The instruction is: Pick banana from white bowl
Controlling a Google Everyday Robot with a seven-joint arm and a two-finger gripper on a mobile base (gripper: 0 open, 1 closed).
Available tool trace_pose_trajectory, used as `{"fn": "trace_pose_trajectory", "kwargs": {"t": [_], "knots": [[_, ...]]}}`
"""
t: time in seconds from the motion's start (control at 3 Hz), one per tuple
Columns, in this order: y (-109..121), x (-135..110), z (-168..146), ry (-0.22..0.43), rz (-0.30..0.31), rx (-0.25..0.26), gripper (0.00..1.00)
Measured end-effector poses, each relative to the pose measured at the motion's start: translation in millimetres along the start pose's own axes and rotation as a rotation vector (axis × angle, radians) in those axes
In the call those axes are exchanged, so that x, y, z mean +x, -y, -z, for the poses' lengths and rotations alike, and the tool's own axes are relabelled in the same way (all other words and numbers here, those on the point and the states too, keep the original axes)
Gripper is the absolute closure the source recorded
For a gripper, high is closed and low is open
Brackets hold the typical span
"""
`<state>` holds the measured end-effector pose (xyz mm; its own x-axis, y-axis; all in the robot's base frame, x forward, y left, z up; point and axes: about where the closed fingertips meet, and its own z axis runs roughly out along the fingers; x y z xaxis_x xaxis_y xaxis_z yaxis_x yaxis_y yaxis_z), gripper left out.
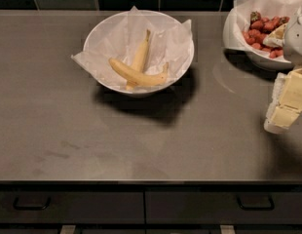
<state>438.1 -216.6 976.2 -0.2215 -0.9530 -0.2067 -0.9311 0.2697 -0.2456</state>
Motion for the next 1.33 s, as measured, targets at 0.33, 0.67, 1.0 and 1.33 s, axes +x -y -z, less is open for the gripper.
{"fn": "trace_pose_trajectory", "kwargs": {"t": [0.33, 0.67, 1.0, 1.33], "knots": [[0.0, 0.0, 0.0, 0.0, 0.0, 0.0, 0.0], [9.4, -10.7, -1.3, 0.063, 0.001, 0.017, 0.0], [35.8, -49.7, -9.6, 0.218, 0.054, -0.007, 0.0], [57.4, -107.1, -17.1, 0.383, 0.137, -0.063, 0.0]]}}
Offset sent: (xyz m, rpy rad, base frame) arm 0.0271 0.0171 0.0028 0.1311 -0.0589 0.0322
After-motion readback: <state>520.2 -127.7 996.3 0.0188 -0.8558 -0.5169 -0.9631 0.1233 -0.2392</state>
